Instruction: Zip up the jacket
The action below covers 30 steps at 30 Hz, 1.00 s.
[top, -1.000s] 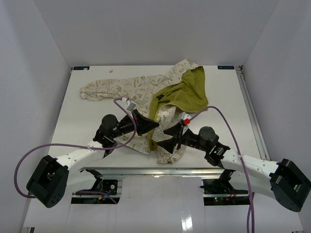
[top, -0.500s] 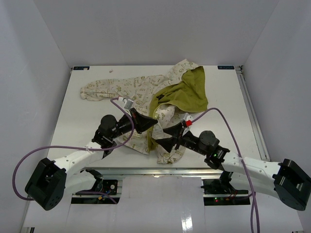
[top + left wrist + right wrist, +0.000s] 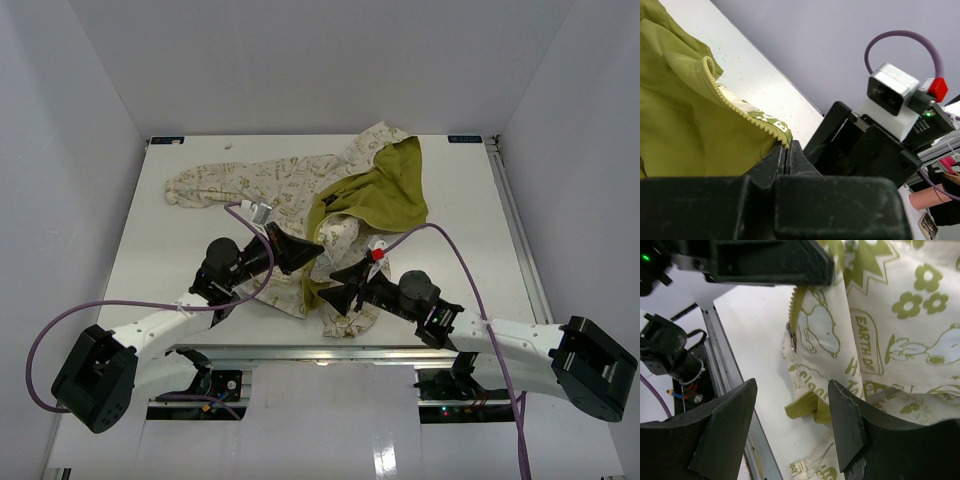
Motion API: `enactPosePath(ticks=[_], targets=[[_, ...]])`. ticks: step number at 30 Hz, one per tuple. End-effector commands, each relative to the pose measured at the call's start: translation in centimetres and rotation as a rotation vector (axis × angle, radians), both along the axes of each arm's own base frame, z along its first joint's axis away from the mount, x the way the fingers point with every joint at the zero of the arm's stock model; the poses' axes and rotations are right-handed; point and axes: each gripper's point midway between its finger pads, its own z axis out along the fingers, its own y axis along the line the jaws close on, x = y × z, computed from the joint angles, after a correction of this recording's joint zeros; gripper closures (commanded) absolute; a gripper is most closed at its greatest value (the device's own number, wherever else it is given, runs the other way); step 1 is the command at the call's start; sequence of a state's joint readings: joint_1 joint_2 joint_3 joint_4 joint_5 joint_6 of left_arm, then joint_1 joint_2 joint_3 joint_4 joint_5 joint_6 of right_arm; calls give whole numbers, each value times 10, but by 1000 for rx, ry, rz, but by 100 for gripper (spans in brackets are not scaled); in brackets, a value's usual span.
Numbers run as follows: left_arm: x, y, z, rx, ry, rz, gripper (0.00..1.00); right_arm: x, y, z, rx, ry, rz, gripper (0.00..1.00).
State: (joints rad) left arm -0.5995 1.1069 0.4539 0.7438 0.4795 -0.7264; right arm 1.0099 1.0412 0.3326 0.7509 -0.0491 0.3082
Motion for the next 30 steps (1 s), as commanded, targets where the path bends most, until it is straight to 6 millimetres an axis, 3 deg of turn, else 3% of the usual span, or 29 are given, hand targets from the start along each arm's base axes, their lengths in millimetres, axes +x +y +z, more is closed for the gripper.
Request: enactPosePath(ticks=[1, 13, 23, 30], targets=[[-9, 0, 11, -46, -15, -25, 100, 8, 11, 19, 53, -21, -15, 35], [-23, 0, 19, -110, -19, -82, 100, 11, 13, 37, 126, -71, -23, 35], [-36, -1, 27, -191, -15, -148, 100, 13, 19, 40, 143, -73, -17, 35], [-41, -1, 31, -218, -14, -176, 100, 22, 11, 44, 184, -83, -83, 34]])
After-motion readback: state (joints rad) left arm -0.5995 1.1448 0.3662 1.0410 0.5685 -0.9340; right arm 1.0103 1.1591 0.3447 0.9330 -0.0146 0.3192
